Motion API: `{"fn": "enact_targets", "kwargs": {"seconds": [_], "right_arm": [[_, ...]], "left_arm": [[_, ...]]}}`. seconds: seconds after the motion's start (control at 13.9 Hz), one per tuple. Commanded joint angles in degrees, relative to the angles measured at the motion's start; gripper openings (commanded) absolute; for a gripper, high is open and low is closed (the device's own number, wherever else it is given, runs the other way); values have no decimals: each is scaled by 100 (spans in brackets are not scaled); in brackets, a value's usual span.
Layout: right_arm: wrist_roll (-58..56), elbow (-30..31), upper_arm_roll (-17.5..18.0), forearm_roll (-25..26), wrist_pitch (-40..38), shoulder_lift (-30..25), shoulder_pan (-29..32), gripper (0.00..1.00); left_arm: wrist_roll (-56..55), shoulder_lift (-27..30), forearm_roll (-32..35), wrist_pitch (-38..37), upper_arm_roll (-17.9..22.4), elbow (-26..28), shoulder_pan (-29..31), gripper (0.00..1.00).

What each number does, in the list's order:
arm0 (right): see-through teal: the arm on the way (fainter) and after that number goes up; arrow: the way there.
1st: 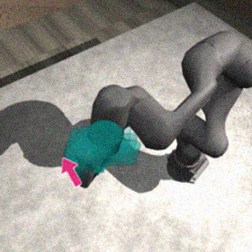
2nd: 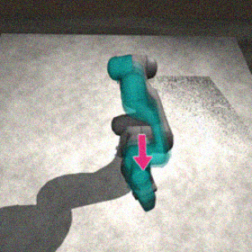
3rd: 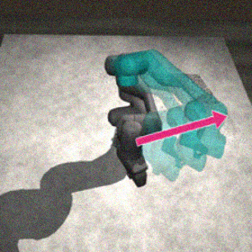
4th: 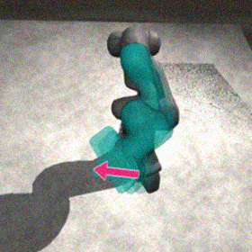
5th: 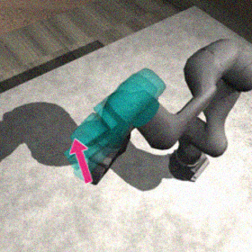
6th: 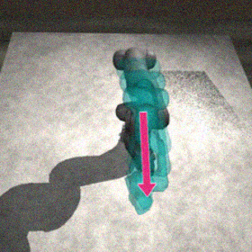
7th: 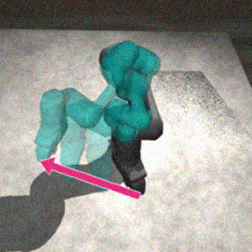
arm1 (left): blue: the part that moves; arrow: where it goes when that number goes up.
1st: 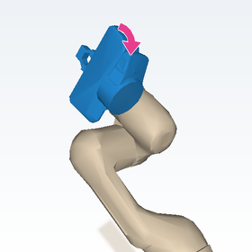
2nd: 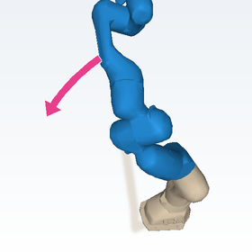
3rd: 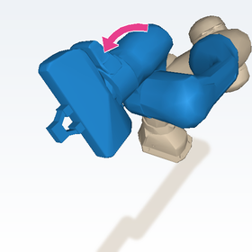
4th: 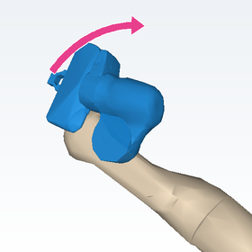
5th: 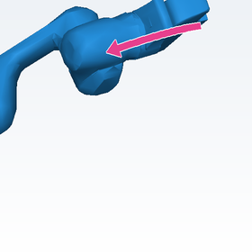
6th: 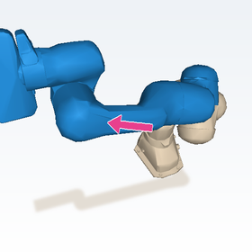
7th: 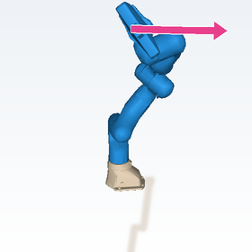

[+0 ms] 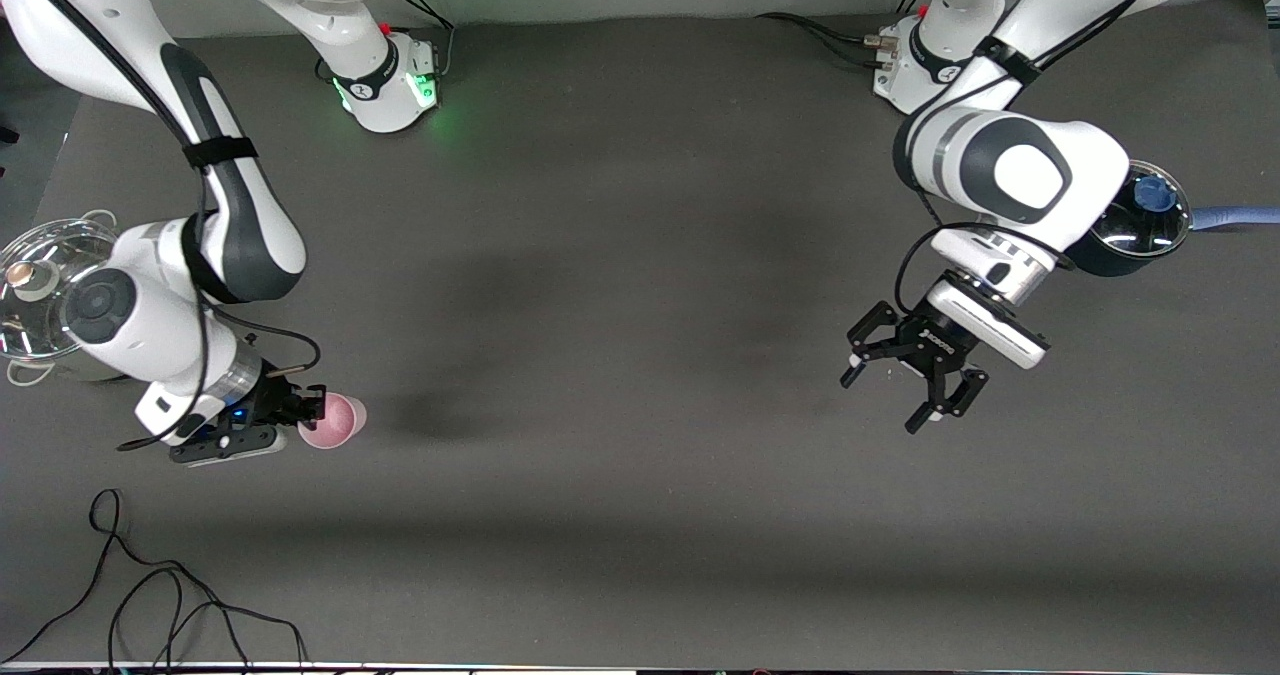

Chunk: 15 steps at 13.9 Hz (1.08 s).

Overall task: Transfer pink cup from left to right arm
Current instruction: 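Carry the cup away with the right gripper while the left gripper withdraws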

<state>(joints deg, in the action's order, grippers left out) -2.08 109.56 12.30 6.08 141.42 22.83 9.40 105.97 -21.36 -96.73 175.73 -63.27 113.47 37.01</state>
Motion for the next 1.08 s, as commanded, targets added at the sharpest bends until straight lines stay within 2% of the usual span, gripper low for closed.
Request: {"fn": "enact_targets", "kwargs": {"seconds": [0.0,0.14,0.5,0.58,0.65,0.72,0.87,1.01], "right_arm": [[-179,802,-35,-116,1304,80,88,0],[-188,988,-78,-116,1747,257,80,0],[-188,1042,-122,-81,1845,328,88,0],[-179,1033,-175,-81,1836,310,88,61],[-179,1041,-193,-81,1828,267,88,99],[-170,1042,-202,-81,1801,223,88,100],[-135,998,-202,-107,1268,-31,88,100],[-100,893,-202,-125,487,-487,79,100]], "left_arm": [[-77,220,146,-424,-115,246,324,100],[-77,211,390,-775,-115,272,525,100],[-103,185,673,-1505,-62,325,869,100],[-112,159,760,-1585,-62,325,930,100],[-130,141,926,-1768,-45,325,1009,100],[-208,123,1076,-2005,-36,325,1114,100],[-768,123,1820,-2506,51,272,1238,100],[-1602,132,2655,-3322,385,106,1282,100]]}}
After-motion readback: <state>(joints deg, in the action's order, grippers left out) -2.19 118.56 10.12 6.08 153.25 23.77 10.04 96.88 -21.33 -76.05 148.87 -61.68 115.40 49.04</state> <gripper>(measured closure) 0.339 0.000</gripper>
